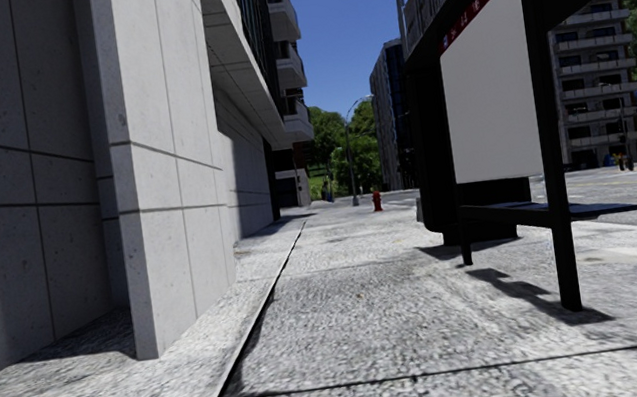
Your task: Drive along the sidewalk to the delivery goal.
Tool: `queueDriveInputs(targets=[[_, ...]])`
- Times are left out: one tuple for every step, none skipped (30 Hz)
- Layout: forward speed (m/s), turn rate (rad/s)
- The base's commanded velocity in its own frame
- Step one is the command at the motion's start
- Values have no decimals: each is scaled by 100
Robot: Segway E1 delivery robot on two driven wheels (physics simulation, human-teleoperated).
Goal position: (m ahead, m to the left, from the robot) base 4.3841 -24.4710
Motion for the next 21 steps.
queueDriveInputs(targets=[[200,0],[200,0],[200,0],[200,0],[200,0],[200,0],[200,0],[200,0],[200,0],[200,0],[200,0],[200,-5],[200,-14],[200,-14],[200,-17],[200,-18],[200,-18],[200,-18],[200,-18],[200,-18],[200,-3]])
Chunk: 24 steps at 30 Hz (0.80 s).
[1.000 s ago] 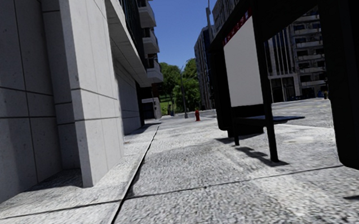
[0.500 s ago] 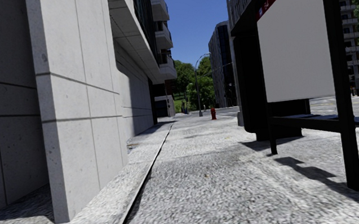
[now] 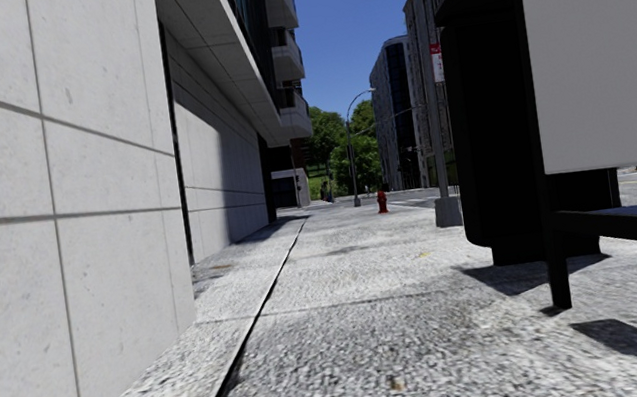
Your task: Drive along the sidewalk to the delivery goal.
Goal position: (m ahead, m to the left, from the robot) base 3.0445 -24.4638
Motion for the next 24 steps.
queueDriveInputs(targets=[[200,0],[200,0],[200,0],[200,0],[200,0],[200,0],[200,0],[200,0],[200,0],[200,0],[200,0],[200,0],[200,-13],[200,-21],[200,-24],[200,-24],[200,-26],[200,-27],[200,-27],[200,-27],[200,-27],[200,-27],[200,-22],[200,0]])
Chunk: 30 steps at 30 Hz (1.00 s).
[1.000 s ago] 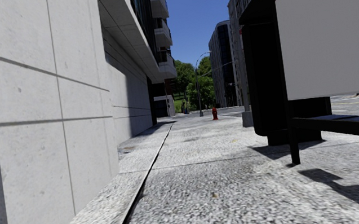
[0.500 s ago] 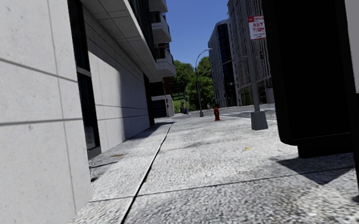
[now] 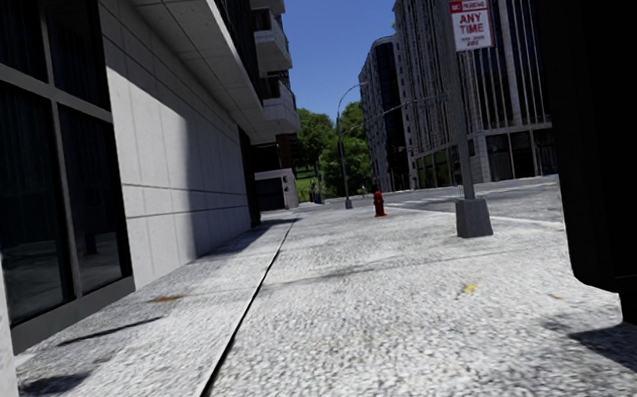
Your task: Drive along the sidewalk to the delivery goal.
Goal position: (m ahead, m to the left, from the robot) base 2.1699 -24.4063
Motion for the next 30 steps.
queueDriveInputs(targets=[[200,0],[200,0],[200,0],[200,0],[200,0],[200,0],[200,0],[200,0],[200,0],[200,0],[200,0],[200,0],[200,0],[200,0],[200,0],[200,0],[200,0],[200,0],[200,0],[200,0],[200,0],[200,0],[200,0],[200,0],[200,0],[200,0],[200,0],[200,0],[200,0],[200,0]])
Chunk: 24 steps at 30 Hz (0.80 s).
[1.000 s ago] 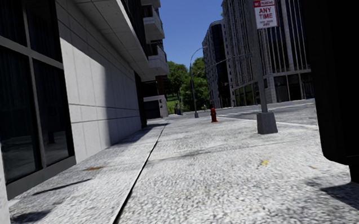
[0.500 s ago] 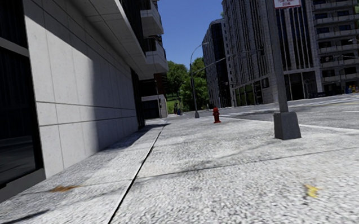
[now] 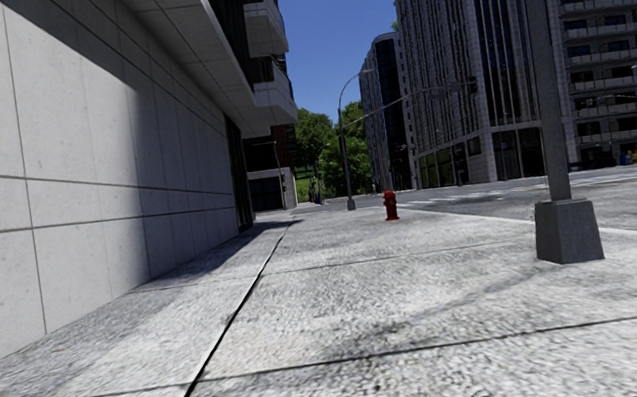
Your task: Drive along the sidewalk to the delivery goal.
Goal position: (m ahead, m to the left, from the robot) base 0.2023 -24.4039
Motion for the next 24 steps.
queueDriveInputs(targets=[[200,0],[200,0],[200,0],[200,0],[200,0],[200,0],[200,0],[200,0],[200,0],[200,0],[200,0],[200,0],[200,0],[200,0],[200,0],[200,0],[200,0],[200,0],[200,0],[200,0],[200,0],[200,0],[200,0],[200,0]])
